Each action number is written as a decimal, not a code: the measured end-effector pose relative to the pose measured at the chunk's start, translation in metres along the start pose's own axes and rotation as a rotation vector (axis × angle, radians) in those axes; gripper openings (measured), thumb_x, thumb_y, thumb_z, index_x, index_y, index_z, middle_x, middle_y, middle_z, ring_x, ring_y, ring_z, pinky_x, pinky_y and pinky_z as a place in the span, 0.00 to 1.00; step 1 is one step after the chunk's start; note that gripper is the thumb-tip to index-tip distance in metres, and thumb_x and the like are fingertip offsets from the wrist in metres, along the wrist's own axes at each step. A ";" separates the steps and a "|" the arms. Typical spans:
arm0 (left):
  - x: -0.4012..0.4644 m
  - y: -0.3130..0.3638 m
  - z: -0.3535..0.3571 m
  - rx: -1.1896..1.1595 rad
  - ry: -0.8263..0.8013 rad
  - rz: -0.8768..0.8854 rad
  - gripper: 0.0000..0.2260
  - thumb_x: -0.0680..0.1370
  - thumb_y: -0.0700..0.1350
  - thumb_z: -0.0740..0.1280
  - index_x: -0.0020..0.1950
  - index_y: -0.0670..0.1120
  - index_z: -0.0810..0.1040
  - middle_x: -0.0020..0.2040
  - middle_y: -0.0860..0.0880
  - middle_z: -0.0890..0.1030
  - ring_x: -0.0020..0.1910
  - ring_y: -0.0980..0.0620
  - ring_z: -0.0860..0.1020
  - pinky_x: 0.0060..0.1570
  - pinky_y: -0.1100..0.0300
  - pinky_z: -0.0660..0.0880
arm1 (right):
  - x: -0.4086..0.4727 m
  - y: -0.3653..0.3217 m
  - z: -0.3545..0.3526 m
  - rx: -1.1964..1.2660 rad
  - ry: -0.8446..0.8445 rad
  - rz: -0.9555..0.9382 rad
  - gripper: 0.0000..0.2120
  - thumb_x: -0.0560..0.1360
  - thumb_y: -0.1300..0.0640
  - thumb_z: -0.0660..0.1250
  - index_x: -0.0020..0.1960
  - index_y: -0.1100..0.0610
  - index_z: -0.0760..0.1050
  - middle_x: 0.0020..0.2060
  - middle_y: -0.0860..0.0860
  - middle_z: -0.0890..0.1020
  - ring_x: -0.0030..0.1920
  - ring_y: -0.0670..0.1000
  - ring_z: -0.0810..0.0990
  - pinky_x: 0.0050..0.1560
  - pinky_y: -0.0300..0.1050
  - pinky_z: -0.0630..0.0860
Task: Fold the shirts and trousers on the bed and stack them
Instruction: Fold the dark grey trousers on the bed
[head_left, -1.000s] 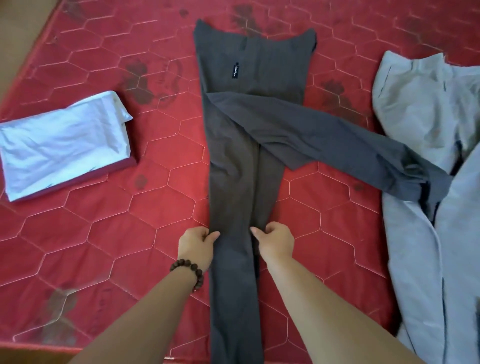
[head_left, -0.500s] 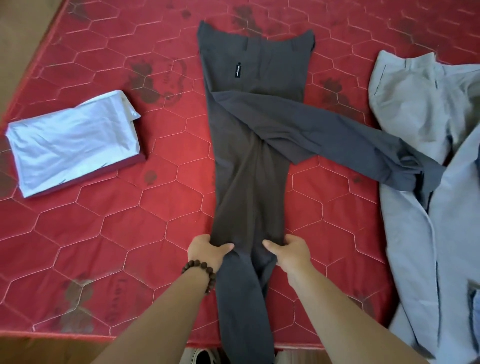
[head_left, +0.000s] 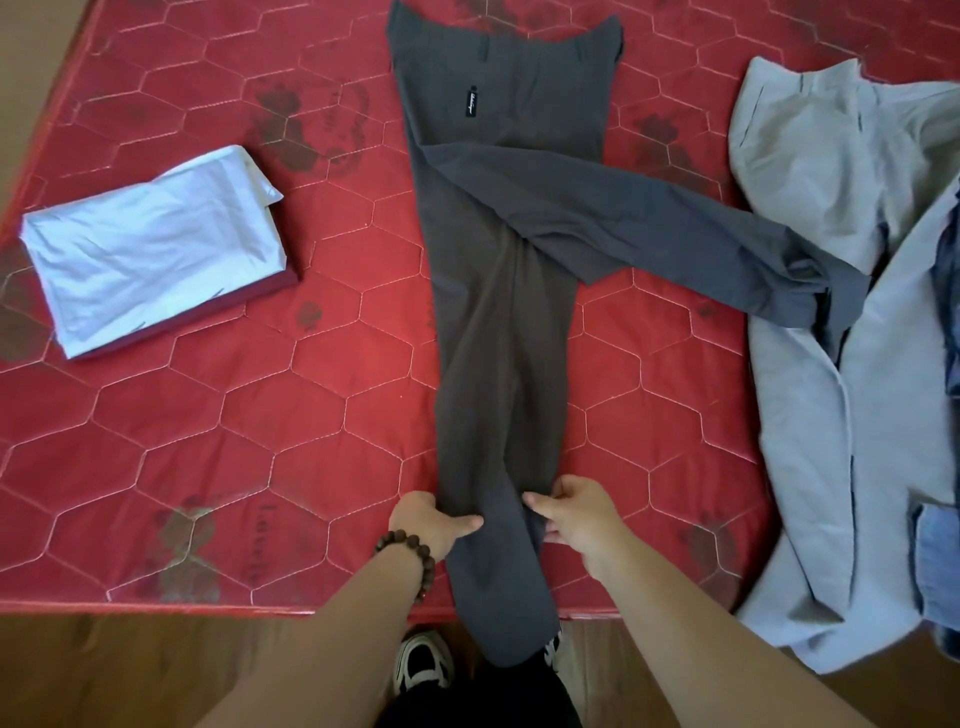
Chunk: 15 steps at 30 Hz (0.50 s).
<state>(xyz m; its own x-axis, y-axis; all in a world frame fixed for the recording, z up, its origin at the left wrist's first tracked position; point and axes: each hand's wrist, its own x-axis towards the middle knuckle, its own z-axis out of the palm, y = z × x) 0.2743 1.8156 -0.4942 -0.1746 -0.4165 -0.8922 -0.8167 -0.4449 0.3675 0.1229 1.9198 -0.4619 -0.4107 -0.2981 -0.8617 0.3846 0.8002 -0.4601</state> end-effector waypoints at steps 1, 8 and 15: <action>0.000 -0.003 -0.003 -0.026 0.019 0.018 0.20 0.66 0.46 0.79 0.50 0.36 0.81 0.45 0.41 0.84 0.45 0.42 0.83 0.49 0.46 0.81 | -0.002 0.001 -0.002 0.014 0.035 -0.025 0.13 0.75 0.64 0.70 0.35 0.59 0.68 0.32 0.55 0.78 0.32 0.52 0.78 0.38 0.46 0.81; -0.022 -0.004 -0.009 -0.232 -0.049 0.128 0.05 0.79 0.36 0.65 0.46 0.40 0.80 0.50 0.37 0.83 0.51 0.39 0.82 0.54 0.43 0.78 | -0.011 0.022 0.000 0.176 0.118 -0.050 0.05 0.79 0.62 0.65 0.44 0.60 0.76 0.43 0.60 0.84 0.43 0.57 0.82 0.49 0.53 0.81; -0.039 -0.023 0.004 -0.249 -0.163 0.135 0.09 0.76 0.44 0.71 0.55 0.44 0.79 0.52 0.45 0.83 0.51 0.48 0.82 0.55 0.49 0.79 | -0.042 0.056 0.020 0.084 0.062 -0.040 0.10 0.71 0.63 0.73 0.33 0.58 0.76 0.32 0.58 0.82 0.31 0.53 0.77 0.33 0.47 0.74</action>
<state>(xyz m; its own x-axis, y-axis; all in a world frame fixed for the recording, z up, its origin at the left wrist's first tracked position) 0.2978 1.8450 -0.4684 -0.3742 -0.3613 -0.8541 -0.6244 -0.5828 0.5200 0.1782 1.9673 -0.4557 -0.4765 -0.2946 -0.8284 0.4334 0.7411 -0.5128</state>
